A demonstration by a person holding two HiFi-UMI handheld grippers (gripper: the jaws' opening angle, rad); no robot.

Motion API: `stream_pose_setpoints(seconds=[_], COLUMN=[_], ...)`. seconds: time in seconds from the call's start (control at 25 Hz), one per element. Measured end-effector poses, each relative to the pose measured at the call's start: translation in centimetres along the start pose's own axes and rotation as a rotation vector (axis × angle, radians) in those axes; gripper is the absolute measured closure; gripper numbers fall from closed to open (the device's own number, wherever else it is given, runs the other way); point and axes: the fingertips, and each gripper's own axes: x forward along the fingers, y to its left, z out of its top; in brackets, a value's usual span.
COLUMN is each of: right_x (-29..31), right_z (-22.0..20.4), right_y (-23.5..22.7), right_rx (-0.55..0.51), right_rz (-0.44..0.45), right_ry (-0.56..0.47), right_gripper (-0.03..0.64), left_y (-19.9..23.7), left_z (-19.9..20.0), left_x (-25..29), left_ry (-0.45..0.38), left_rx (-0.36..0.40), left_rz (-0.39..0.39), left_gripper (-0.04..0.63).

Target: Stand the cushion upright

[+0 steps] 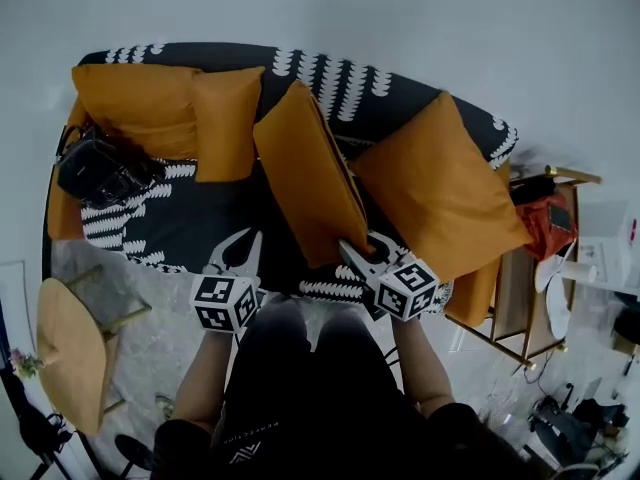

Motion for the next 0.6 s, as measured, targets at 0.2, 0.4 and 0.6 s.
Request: stream_pose_setpoints(seconds=[0.2, 0.4, 0.6], right_x=[0.9, 1.5, 2.2], right_z=[1.1, 2.7, 4.2], right_y=[0.7, -0.1, -2.2], right_rx=[0.022, 0.031, 0.068], right_rz=[-0.025, -0.030, -0.026], right_ry=[-0.066, -0.119, -0.179], right_gripper=[0.505, 0.503, 0.502], left_y=[2.0, 2.6, 1.7], left_z=[1.2, 2.3, 4.5], left_x=[0.4, 2.1, 3.5], left_ry=[-0.014, -0.033, -0.065], left_rx=[0.019, 0.005, 0.025], left_rz=[-0.014, 0.006, 0.009], left_gripper=[0.569, 0.569, 0.569])
